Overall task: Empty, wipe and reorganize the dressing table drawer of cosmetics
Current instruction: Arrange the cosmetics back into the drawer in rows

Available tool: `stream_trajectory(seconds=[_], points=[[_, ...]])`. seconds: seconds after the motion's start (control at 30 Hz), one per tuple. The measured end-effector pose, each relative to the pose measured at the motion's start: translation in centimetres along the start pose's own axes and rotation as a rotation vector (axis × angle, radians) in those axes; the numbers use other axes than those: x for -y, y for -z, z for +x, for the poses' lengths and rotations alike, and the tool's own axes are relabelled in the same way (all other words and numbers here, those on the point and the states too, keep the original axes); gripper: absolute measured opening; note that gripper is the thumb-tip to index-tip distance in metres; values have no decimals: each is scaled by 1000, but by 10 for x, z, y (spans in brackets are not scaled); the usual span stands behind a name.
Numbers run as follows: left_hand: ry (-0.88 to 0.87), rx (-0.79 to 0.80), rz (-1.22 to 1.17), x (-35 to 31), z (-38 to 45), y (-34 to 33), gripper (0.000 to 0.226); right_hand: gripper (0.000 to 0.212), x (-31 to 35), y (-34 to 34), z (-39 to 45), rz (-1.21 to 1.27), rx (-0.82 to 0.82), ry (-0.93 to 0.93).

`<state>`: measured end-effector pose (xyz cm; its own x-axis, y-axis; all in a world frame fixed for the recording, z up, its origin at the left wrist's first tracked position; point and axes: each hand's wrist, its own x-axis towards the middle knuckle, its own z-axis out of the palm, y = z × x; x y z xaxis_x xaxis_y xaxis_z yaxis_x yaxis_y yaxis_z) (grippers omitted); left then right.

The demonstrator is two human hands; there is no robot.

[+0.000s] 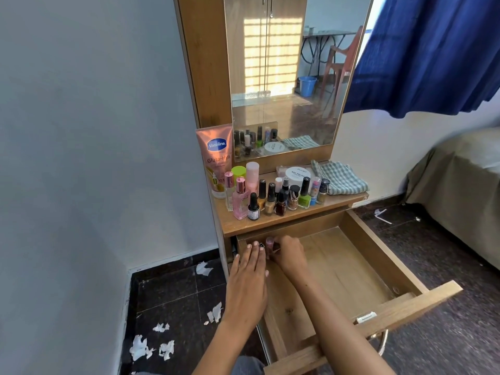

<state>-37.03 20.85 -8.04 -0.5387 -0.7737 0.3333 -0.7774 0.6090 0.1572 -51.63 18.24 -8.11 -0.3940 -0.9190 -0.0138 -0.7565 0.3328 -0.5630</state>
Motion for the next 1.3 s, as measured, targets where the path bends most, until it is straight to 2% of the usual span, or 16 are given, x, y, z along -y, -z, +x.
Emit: stream_trajectory(seconds=[0.17,0.27,0.37,0.47,0.57,0.63,0.7,0.77,0.9,1.03,1.13,1.3], points=[[25,26,-61,-8,8,-3,49,11,4,2,-4,3,12,14],[-6,-10,-59,-13,11,-7,44,16,5,6,-5,-19,17,8],[-8,-22,-53,-17,12,-8,59,19,7,16,-7,-77,20,-50],[-6,-43,-10,-19,14,-11,50,28,1,30,-12,-3,0,-123],[-23,-8,4,-21,16,-13,47,21,-5,50,-24,58,-123,-150],[-24,31,-1,-20,16,-15,51,19,-7,66,-33,128,-329,-92],[-21,57,-7,-20,16,-15,52,24,-7,81,-38,188,-536,-14],[-23,74,-14,-20,16,-14,50,35,-9,93,-34,184,-650,42],[-12,91,-14,-21,15,-9,50,56,-16,107,-14,74,-639,85],[6,104,1,-20,14,-11,51,66,-18,111,2,-74,-567,105],[-21,117,-35,-21,14,-11,50,63,-16,114,8,-118,-540,110],[43,101,-62,-25,13,-3,53,36,-16,119,10,-33,-661,181]])
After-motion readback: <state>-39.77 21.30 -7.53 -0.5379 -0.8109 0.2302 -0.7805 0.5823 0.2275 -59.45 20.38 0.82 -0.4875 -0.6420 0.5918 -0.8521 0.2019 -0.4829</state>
